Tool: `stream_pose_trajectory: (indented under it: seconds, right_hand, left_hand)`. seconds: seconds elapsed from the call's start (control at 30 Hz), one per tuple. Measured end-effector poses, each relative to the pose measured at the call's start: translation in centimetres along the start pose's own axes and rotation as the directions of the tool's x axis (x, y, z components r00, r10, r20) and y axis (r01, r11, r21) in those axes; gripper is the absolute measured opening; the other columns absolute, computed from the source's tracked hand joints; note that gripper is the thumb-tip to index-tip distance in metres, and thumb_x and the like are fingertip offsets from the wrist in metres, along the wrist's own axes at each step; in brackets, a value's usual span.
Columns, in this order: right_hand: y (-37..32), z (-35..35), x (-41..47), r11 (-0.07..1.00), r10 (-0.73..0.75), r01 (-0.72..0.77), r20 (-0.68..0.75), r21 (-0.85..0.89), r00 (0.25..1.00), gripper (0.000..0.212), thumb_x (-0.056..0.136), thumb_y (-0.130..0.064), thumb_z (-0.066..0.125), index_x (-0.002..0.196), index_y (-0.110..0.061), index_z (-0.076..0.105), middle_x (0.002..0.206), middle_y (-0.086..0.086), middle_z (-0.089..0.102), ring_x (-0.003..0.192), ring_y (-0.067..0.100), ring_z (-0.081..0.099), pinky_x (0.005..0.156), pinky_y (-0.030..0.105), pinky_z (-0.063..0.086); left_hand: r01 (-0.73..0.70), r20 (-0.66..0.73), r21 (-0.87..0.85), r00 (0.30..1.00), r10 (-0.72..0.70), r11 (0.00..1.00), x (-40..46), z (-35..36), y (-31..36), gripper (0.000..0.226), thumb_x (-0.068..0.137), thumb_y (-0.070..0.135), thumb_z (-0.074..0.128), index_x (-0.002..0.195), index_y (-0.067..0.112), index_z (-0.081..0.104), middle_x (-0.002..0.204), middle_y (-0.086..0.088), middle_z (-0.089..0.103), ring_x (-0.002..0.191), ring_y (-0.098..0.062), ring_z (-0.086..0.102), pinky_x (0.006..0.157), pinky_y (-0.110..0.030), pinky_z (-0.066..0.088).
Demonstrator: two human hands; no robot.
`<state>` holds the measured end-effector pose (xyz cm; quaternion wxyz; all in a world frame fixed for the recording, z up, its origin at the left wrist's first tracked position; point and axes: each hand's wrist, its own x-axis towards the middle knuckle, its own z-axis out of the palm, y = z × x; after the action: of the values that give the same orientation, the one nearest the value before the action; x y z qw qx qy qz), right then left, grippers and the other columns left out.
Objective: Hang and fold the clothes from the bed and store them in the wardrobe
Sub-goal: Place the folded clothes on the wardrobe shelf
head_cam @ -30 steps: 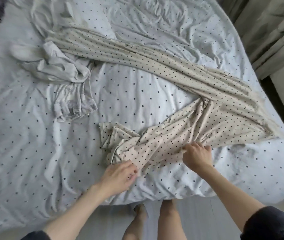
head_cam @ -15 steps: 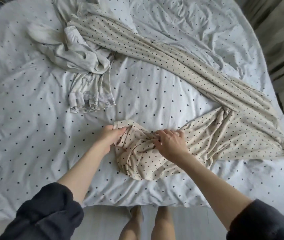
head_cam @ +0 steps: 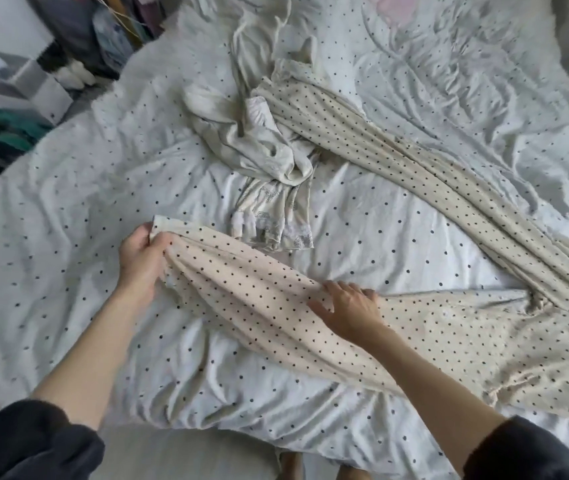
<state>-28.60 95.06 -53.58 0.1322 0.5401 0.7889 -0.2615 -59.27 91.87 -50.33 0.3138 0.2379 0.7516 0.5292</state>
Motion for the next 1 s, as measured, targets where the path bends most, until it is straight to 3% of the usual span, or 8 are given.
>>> stream_pose_trajectory:
  seconds: [0.17, 0.33, 0.4, 0.5, 0.6, 0.77, 0.9, 1.0]
  right_hand:
    - [-2.4, -1.5, 3.3, 0.994, 0.015, -0.021, 0.051, 0.108, 0.999, 0.045, 0.093, -0.055, 0.043, 0.110, -0.017, 0.059, 0.101, 0.004, 0.068, 0.094, 0.021, 0.062, 0.101, 0.040, 0.035]
    - [-4.8, -3.6, 6.2, 0.966, -0.021, 0.074, -0.212, 0.246, 0.977, 0.022, 0.090, -0.031, 0.061, 0.087, -0.009, 0.064, 0.082, 0.008, 0.068, 0.078, 0.029, 0.062, 0.090, 0.039, 0.043]
    - [-4.9, -4.0, 7.2, 0.970, -0.030, 0.083, -0.226, 0.228, 0.974, 0.022, 0.090, -0.031, 0.060, 0.090, -0.010, 0.066, 0.087, 0.006, 0.069, 0.080, 0.027, 0.062, 0.092, 0.038, 0.041]
    - [-4.0, -4.2, 8.4, 0.970, -0.066, 0.095, -0.135, 0.224, 0.989, 0.028, 0.092, -0.041, 0.055, 0.099, -0.015, 0.064, 0.098, 0.001, 0.067, 0.087, 0.019, 0.062, 0.095, 0.037, 0.041]
    - [-2.2, -4.9, 9.5, 0.974, -0.098, 0.144, -0.244, 0.177, 0.965, 0.032, 0.093, -0.035, 0.053, 0.118, -0.016, 0.059, 0.118, 0.001, 0.061, 0.108, 0.018, 0.056, 0.099, 0.040, 0.040]
    - [3.3, -9.1, 12.9, 1.000, -0.010, 0.021, -0.493, 0.017, 0.870, 0.035, 0.094, -0.021, 0.051, 0.129, -0.016, 0.051, 0.131, 0.006, 0.052, 0.121, 0.026, 0.044, 0.098, 0.042, 0.030]
    - [6.9, -11.3, 15.9, 0.988, 0.064, -0.126, -0.523, -0.084, 0.850, 0.046, 0.093, -0.031, 0.051, 0.135, -0.017, 0.038, 0.136, 0.007, 0.040, 0.123, 0.028, 0.037, 0.097, 0.043, 0.029]
    - [9.7, -12.4, 18.5, 0.973, 0.129, -0.205, -0.492, -0.104, 0.861, 0.055, 0.092, -0.040, 0.049, 0.139, -0.018, 0.030, 0.141, 0.006, 0.034, 0.127, 0.027, 0.033, 0.099, 0.044, 0.027]
  left_hand:
    - [-0.023, 0.048, 0.096, 0.999, 0.019, 0.995, 0.3, -1.7, -2.3, 0.016, 0.090, 0.000, 0.053, 0.101, 0.006, 0.062, 0.084, 0.001, 0.063, 0.072, -0.006, 0.056, 0.064, -0.013, 0.046]
    - [-0.074, -0.061, 0.124, 0.995, 0.082, 0.989, 2.8, -2.3, -2.6, 0.009, 0.089, 0.001, 0.053, 0.088, 0.007, 0.060, 0.073, 0.003, 0.059, 0.067, -0.009, 0.050, 0.062, -0.024, 0.041]
    - [-0.071, -0.076, 0.149, 0.994, 0.083, 0.986, 4.0, -1.7, -2.6, 0.007, 0.089, 0.004, 0.055, 0.088, 0.007, 0.060, 0.073, 0.006, 0.059, 0.069, -0.010, 0.051, 0.063, -0.024, 0.041]
    - [-0.003, -0.069, 0.288, 0.997, 0.024, 0.958, 5.6, 0.2, -3.3, 0.014, 0.091, 0.005, 0.054, 0.102, 0.007, 0.063, 0.097, -0.003, 0.066, 0.087, -0.014, 0.056, 0.079, -0.024, 0.043]
    - [0.042, -0.068, 0.411, 0.998, -0.015, 0.911, 6.2, 2.9, -3.2, 0.029, 0.091, 0.002, 0.050, 0.120, 0.008, 0.056, 0.116, -0.010, 0.061, 0.098, -0.020, 0.056, 0.084, -0.024, 0.039]
    - [-0.226, 0.132, 0.452, 0.974, 0.185, 0.863, 5.9, 11.2, 0.1, 0.033, 0.091, -0.006, 0.045, 0.120, 0.003, 0.054, 0.120, -0.012, 0.058, 0.104, -0.025, 0.055, 0.087, -0.023, 0.040]
    - [-0.378, 0.286, 0.418, 0.918, 0.275, 0.826, 5.7, 17.2, 2.2, 0.034, 0.089, -0.010, 0.046, 0.118, 0.004, 0.056, 0.117, -0.009, 0.059, 0.098, -0.017, 0.054, 0.085, -0.021, 0.041]
    - [-0.500, 0.363, 0.455, 0.860, 0.360, 0.737, 6.7, 22.1, 3.7, 0.034, 0.087, -0.010, 0.049, 0.118, 0.002, 0.057, 0.118, -0.012, 0.058, 0.108, -0.025, 0.052, 0.094, -0.026, 0.039]
